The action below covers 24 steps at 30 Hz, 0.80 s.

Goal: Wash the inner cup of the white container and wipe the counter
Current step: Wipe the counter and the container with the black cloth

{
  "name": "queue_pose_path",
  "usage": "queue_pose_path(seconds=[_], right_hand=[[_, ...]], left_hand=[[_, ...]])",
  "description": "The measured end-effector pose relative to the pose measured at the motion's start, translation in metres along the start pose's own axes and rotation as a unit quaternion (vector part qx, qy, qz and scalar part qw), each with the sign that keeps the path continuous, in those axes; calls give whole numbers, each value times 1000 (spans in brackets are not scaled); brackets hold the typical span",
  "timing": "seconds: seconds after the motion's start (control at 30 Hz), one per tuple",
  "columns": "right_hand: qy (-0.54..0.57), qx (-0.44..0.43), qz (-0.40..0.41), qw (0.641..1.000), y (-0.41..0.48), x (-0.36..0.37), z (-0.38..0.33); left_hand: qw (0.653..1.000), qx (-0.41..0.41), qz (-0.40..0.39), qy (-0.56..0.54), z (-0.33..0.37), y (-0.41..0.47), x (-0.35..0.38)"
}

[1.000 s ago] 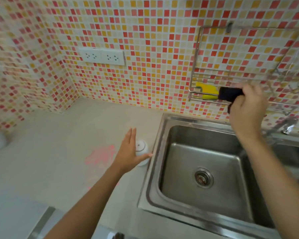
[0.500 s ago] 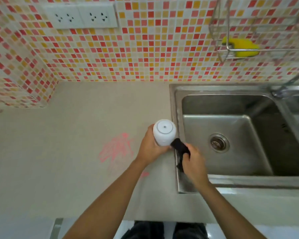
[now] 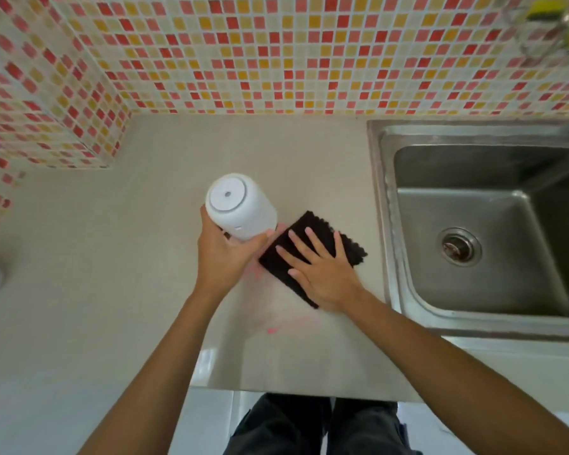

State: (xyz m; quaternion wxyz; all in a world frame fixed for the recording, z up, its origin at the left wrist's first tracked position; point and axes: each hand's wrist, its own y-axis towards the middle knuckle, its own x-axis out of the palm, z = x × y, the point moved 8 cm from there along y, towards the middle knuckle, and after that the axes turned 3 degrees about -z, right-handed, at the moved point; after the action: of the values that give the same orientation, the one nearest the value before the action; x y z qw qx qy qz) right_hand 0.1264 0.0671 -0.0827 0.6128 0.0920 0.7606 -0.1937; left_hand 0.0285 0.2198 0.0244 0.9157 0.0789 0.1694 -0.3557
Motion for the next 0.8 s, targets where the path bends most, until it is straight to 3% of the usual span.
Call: queue_pose_path(seconds=[0.13, 0.27, 0.37, 0.5, 0.67, 0.8], right_hand=[[-28, 91, 11, 995, 41, -12, 31], [-46, 136, 38, 989, -28, -3, 16], [-56, 137, 32, 989, -62, 10, -38], [-36, 89, 42, 994, 7, 7, -69], [-22, 139, 37, 989, 106, -16, -2], [-26, 172, 67, 982, 56, -10, 17]], left_hand=[[1000, -11, 11, 7, -13, -2, -37], [998, -21, 47, 23, -30, -6, -84], [997, -37, 65, 19, -44, -10, -102], [997, -53, 58, 15, -52, -11, -99], [997, -54, 55, 24, -54, -8, -100], [996, -61, 69, 18, -60, -9, -116]])
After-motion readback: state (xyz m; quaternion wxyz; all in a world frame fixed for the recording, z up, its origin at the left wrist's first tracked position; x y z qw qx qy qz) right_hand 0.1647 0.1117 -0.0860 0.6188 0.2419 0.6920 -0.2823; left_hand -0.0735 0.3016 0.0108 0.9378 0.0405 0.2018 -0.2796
